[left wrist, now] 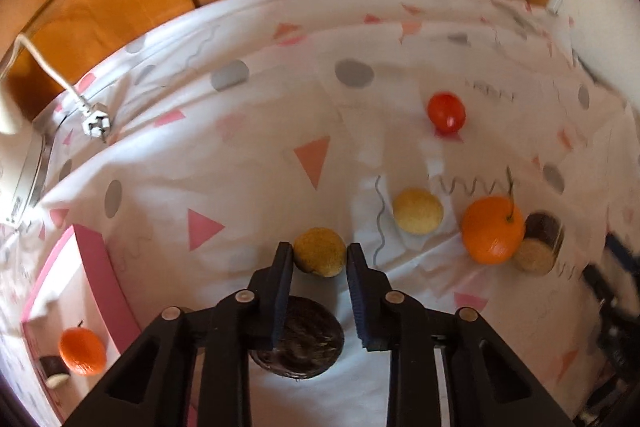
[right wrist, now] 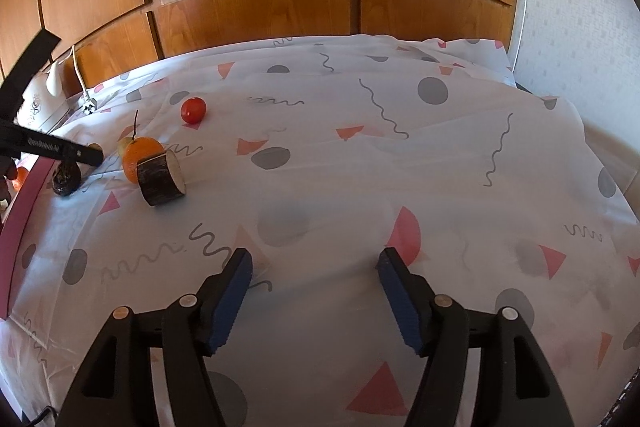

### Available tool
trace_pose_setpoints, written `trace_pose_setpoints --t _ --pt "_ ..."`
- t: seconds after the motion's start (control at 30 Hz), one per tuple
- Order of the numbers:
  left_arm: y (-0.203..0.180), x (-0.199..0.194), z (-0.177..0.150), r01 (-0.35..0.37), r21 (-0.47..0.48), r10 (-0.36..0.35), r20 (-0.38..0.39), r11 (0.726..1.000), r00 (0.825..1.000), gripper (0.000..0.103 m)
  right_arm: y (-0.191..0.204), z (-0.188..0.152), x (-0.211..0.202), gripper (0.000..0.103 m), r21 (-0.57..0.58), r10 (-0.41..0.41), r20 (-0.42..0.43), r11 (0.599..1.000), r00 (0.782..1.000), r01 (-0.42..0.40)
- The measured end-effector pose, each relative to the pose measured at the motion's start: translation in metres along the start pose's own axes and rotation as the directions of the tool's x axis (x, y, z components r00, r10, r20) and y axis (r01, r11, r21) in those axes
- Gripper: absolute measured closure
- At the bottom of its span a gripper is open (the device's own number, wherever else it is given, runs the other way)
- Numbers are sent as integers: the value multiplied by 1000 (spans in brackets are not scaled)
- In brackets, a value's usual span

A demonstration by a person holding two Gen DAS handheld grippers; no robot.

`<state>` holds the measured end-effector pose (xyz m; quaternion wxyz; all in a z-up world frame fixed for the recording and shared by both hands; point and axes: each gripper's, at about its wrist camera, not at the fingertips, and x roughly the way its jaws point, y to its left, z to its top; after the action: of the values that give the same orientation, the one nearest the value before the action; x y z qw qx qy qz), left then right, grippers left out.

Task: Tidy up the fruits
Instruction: 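Reach the left gripper to the small yellow round fruit and grasp it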

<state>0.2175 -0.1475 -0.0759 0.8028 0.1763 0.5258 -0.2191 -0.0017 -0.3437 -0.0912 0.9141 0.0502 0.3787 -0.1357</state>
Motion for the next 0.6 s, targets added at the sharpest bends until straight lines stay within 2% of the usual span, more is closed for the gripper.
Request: trace_pose_setpoints --t 0.07,0.17,0.33,0.5,0.6 --pt "1 -3 -2 20 -6 -20 17 1000 1000 77 0 0 0 36 1 1 2 1000 1000 -1" --pt "8 -15 -9 72 -73 -67 69 995 995 77 0 0 0 36 2 1 4 1000 1000 -1" --pt "17 -47 -28 152 -181 -122 163 972 979 77 0 -1 0 36 2 1 6 1000 1000 -1" --pt "33 -81 -55 165 -295 -95 237 941 967 77 1 0 0 36 -2 -4 7 1000 1000 4" --pt "55 -100 -74 127 -389 -20 267 912 964 77 1 -1 0 36 -2 -4 7 1000 1000 4"
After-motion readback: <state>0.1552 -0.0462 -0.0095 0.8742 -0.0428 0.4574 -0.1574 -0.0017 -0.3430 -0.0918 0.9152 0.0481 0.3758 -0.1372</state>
